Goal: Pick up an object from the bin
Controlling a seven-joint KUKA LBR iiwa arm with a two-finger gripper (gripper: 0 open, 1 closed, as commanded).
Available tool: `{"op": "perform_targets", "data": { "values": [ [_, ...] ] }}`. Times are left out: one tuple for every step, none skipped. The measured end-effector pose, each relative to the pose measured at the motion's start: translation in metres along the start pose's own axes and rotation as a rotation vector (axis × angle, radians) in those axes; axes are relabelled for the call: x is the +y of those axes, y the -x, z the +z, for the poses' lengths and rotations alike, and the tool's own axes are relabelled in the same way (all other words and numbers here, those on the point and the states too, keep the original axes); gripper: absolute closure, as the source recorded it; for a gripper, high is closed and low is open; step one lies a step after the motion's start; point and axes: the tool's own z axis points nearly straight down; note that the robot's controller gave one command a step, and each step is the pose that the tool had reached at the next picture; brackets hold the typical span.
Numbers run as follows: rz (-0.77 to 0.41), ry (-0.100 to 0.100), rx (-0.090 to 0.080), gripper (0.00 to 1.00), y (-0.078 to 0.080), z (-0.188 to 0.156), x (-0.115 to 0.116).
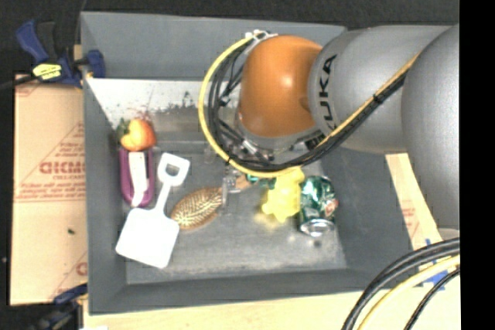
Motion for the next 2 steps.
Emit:
{"op": "perform_targets", "data": {
  "values": [
    [0.073, 0.000, 0.006, 0.00, -0.001, 0.030, 0.003],
    [-0.170, 0.000, -0.003, 0.00, 0.023, 0.064, 0.005]
  ]
}}
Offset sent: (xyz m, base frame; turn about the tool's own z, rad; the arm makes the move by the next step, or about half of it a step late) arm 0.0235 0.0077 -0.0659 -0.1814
